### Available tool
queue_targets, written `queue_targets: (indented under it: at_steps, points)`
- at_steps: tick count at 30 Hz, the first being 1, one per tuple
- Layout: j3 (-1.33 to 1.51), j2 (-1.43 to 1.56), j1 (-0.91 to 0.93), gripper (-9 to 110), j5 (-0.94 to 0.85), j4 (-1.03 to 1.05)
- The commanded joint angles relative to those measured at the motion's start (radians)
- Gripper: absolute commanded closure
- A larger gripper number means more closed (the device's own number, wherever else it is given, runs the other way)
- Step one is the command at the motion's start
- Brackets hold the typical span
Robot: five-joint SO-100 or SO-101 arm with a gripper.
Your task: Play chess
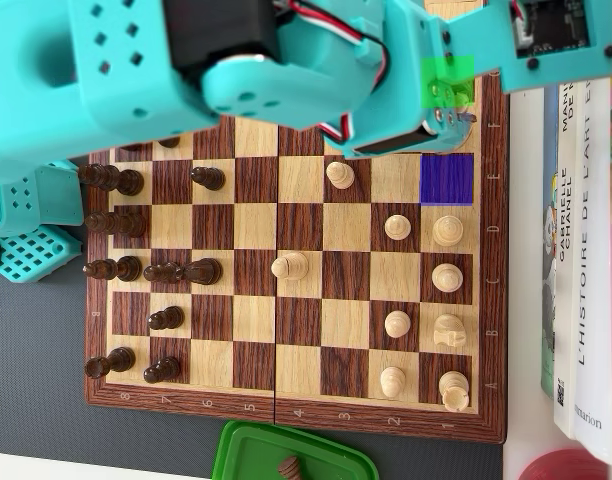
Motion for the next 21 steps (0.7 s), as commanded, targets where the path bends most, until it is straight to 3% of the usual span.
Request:
queue_targets:
  at_steps: [1,21]
  points:
    - [-0.055,0.006,0.002,94,-0.006,-0.011]
    - [-0.048,-0.026,0.005,94,-0.008,-0.009]
